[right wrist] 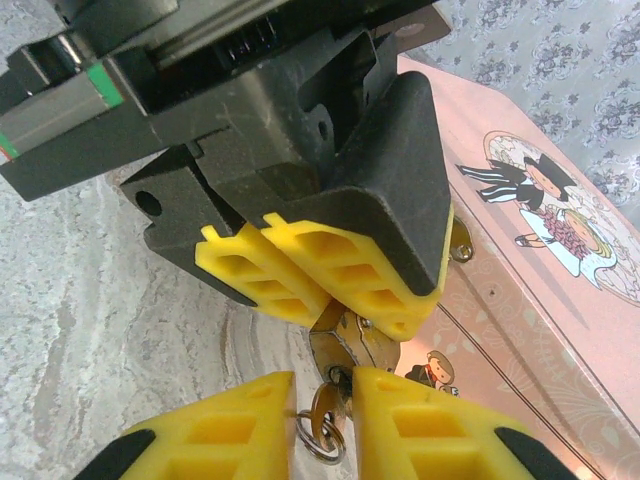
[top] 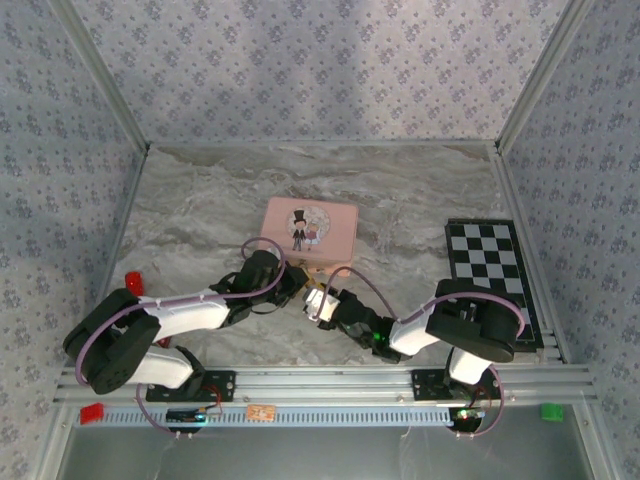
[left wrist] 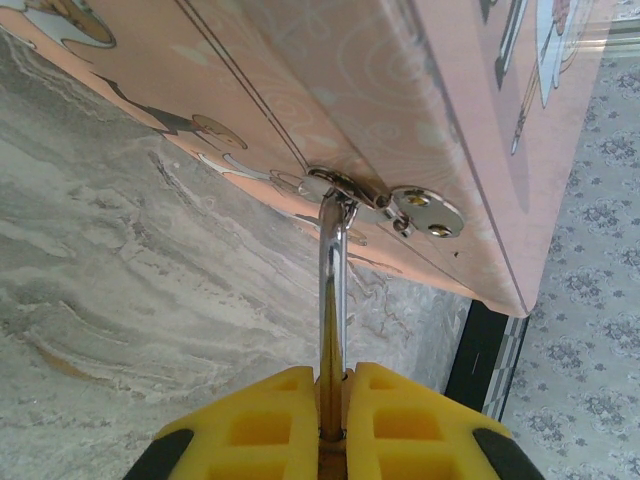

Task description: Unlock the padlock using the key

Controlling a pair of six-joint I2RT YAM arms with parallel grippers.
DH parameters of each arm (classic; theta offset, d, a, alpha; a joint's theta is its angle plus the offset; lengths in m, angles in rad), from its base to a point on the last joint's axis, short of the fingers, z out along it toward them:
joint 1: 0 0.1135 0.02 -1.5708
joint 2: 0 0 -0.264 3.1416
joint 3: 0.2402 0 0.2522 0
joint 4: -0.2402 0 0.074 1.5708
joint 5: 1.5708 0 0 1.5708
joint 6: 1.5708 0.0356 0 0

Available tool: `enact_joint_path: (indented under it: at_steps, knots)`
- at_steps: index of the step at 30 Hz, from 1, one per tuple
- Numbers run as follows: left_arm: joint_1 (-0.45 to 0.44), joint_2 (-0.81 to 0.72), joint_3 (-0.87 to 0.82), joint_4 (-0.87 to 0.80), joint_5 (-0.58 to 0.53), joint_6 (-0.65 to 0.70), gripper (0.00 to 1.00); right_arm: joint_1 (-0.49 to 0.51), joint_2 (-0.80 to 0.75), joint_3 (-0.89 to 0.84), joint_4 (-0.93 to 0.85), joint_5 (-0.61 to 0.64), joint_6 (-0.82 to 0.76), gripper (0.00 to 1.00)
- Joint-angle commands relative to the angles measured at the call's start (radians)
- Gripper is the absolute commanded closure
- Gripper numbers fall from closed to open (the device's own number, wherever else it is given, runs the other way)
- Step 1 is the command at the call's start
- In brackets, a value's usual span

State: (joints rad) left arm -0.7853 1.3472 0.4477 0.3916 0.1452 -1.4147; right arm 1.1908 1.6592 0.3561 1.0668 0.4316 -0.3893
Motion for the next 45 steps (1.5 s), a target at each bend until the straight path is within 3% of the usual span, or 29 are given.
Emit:
enact_joint_path:
  at_steps: [1,21,26,33,45]
  knots:
    - [0.008,-0.035,0.006,0.053,-0.006,0.014,1.0,-0.005,0.012,-0.004,0.024,0.021,0.013,0.79]
    - [0.008,-0.04,0.0,0.059,-0.005,0.016,1.0,-0.007,0.006,-0.002,-0.009,0.035,0.048,0.87]
    - [0.008,-0.042,-0.007,0.069,-0.007,0.013,1.0,-0.022,-0.037,0.007,-0.039,0.002,0.123,0.89]
    - [0.007,-0.047,-0.006,0.098,-0.009,0.017,1.0,-0.068,-0.121,0.06,-0.199,-0.033,0.353,0.96]
    - [0.007,-0.026,-0.003,0.119,-0.01,0.023,1.0,-0.12,-0.159,0.082,-0.309,-0.06,0.94,0.98]
